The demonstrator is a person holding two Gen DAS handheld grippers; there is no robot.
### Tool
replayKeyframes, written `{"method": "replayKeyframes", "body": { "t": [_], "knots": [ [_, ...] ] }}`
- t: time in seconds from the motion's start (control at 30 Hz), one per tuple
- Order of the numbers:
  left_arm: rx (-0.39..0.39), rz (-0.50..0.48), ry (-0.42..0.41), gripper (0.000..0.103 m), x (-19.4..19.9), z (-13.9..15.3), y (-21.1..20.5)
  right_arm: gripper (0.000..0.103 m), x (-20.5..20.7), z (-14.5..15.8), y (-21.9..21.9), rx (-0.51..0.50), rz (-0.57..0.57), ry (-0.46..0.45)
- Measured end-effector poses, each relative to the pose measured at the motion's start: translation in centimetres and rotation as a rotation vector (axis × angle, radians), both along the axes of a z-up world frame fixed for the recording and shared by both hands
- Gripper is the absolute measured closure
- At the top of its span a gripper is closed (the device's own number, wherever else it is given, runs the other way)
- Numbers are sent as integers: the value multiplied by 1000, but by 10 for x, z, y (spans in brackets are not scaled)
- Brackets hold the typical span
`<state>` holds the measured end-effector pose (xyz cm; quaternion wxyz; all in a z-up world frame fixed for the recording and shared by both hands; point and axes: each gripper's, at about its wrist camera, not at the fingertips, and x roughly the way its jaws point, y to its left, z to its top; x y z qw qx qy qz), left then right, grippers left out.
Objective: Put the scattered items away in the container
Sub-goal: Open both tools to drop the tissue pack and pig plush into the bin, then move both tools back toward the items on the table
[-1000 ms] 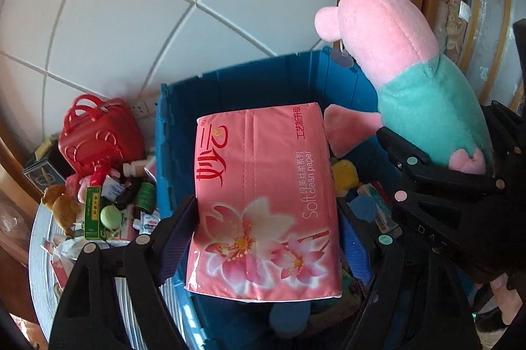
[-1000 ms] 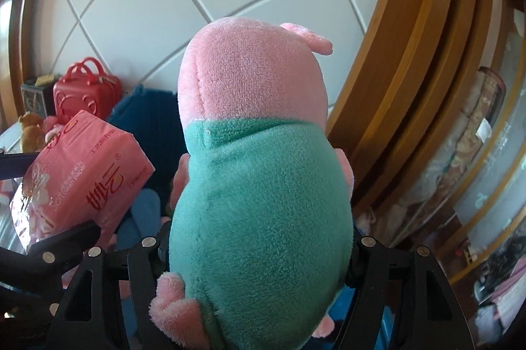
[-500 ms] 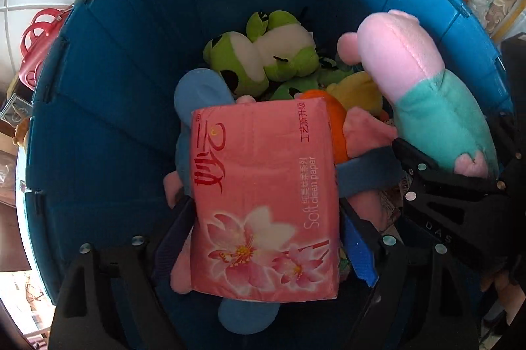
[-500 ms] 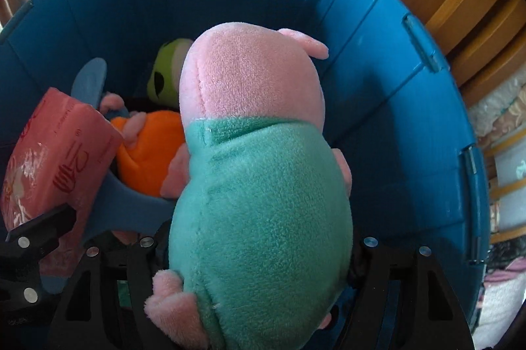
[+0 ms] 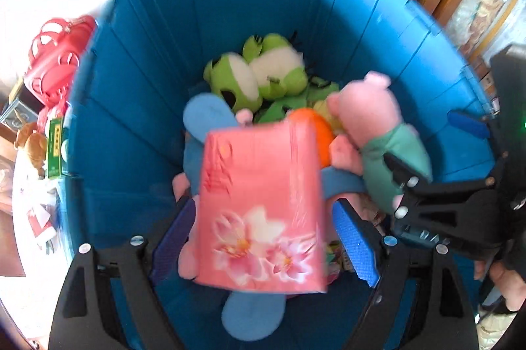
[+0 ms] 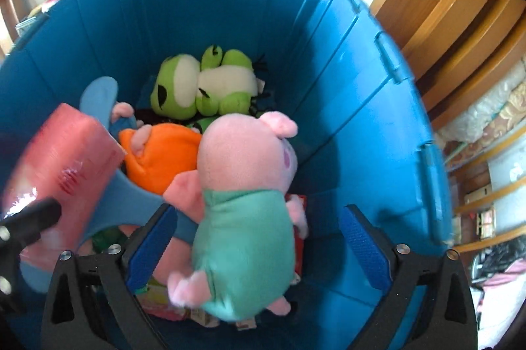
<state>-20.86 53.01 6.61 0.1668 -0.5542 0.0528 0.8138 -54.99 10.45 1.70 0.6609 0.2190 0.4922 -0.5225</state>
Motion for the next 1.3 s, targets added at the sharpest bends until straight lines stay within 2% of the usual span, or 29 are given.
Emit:
{"method": "replayKeyframes", "body": {
  "t": [0.3, 0.43, 0.63, 0.73, 0.87, 1.1, 1.3],
  "knots": [
    [-10, -11, 69, 18, 30, 14, -12, 1, -1, 17, 37, -49, 75, -32],
    [-16, 7, 169, 18, 53, 18, -28, 1, -5, 26, 60, -92, 102, -101],
    [-54, 85, 328, 18, 96, 25, -64, 1, 3, 41, 103, -194, 112, -199],
    [-70, 126, 380, 18, 110, 29, -83, 1, 18, 47, 122, -226, 129, -255],
    [-39, 169, 424, 18, 127, 37, -119, 1, 42, 56, 145, -252, 166, -314],
    [6, 241, 489, 18, 149, 43, -205, 1, 107, 73, 190, -301, 222, -330],
    [17, 236, 530, 18, 171, 33, -298, 1, 184, 78, 243, -361, 223, -335]
  ]
}}
